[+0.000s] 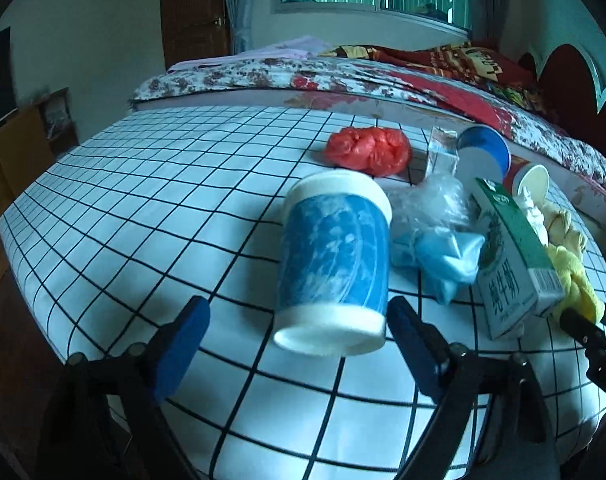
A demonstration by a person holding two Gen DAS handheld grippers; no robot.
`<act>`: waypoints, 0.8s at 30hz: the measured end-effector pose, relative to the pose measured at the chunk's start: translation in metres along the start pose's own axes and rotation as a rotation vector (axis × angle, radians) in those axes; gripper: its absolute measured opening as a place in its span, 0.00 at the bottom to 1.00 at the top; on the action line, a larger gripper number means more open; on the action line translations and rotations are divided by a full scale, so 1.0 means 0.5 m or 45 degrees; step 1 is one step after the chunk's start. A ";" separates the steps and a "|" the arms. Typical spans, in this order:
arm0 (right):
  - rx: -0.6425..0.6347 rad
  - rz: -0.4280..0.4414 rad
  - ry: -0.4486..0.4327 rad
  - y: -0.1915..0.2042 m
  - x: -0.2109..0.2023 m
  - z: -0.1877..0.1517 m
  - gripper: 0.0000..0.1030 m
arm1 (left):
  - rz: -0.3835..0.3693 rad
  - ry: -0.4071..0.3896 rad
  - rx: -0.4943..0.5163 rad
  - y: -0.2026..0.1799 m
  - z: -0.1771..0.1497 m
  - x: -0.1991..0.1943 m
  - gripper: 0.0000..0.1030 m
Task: Collect trash
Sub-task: 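Grasp the blue-white paper cup with left tool while right tool grasps yellow cloth, then carry the cup and yellow cloth in both tools over the black bin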
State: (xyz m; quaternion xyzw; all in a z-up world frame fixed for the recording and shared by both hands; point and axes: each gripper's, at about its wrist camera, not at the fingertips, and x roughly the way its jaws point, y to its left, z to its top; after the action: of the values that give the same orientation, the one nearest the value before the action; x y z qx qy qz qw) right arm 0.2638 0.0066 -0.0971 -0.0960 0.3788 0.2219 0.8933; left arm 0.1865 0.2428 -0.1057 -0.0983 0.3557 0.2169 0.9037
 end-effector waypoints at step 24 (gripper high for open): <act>0.032 0.026 -0.052 -0.013 -0.115 -0.019 0.22 | -0.233 -0.096 0.340 -0.065 0.010 -0.158 0.53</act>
State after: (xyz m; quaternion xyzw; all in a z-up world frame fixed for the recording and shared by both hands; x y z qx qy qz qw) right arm 0.2256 -0.0207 -0.0623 -0.0766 0.3642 0.2281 0.8997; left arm 0.1531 0.1901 -0.0471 -0.0011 0.3367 0.0880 0.9375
